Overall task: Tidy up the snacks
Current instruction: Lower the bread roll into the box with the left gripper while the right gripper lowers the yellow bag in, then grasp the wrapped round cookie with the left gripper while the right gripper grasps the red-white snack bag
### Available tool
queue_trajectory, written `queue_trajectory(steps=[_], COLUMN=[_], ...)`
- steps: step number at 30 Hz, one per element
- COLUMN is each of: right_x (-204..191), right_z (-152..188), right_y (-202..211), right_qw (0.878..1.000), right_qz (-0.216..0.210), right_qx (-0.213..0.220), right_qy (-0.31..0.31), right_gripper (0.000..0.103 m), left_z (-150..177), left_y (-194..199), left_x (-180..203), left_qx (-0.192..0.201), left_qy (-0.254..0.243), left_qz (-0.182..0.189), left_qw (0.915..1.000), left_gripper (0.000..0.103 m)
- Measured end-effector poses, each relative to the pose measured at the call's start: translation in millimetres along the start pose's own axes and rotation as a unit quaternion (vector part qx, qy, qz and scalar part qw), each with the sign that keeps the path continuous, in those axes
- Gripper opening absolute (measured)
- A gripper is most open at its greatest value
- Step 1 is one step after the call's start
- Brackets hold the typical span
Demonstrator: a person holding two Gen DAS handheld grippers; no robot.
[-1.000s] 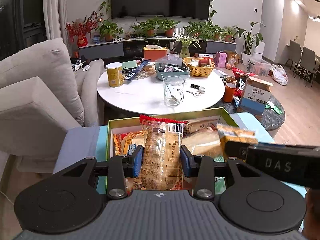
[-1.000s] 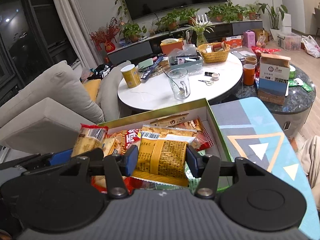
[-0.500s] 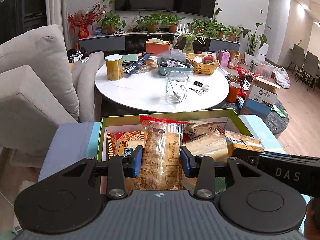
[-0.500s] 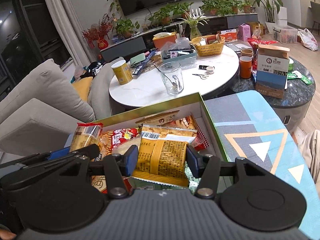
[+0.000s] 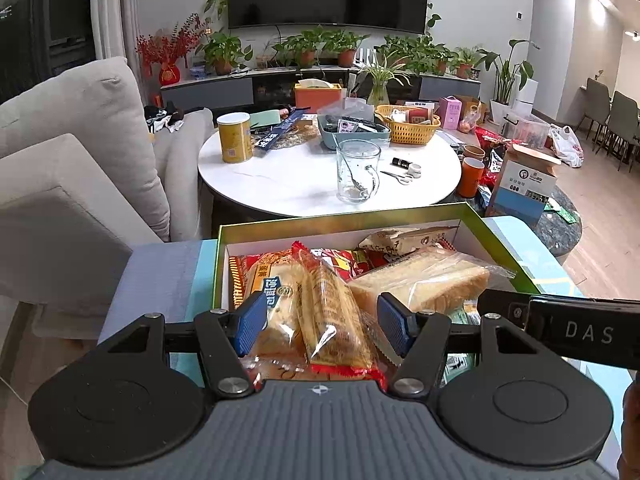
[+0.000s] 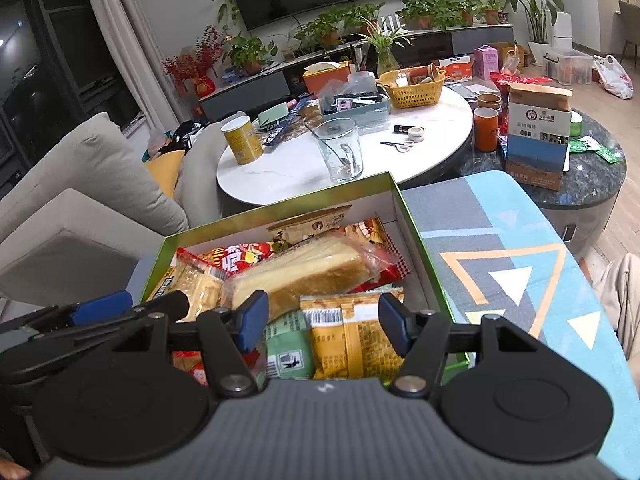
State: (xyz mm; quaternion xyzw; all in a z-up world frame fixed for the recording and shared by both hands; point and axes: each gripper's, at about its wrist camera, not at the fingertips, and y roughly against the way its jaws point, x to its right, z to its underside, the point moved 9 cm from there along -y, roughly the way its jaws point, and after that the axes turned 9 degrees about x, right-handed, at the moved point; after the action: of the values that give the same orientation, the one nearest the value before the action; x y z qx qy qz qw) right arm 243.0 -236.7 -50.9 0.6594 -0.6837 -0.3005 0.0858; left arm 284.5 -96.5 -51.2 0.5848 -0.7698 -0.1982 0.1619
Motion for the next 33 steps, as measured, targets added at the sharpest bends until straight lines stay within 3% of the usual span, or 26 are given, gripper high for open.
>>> queue_trajectory(steps=[16,25,33], right_x=[1.9,2.9,-6.9], right_z=[29.0,60.7,76.3], right_y=[35.2,41.6,41.2], right_qw=[1.0,0.998,0.996], right_qz=[-0.024,-0.03,-0.043], right_qx=[-0.011,-0.038,-0.052], right_qy=[0.011,0.031,0.052], right_gripper=[0.057,0.057,0.061], left_z=[27.3,78.7,104.8], left_y=[50.6,61.5,49.9], left_x=[-1.9,-5.5,-11.6], left_qx=[0.002,-0.041,-0.081], left_qy=[0.001,-0.031,0.002], left_qz=[0.004,0.012,0.001], left_qw=[1.0,0.9986,0.9967], left_gripper=[0.06,0.06,0.064])
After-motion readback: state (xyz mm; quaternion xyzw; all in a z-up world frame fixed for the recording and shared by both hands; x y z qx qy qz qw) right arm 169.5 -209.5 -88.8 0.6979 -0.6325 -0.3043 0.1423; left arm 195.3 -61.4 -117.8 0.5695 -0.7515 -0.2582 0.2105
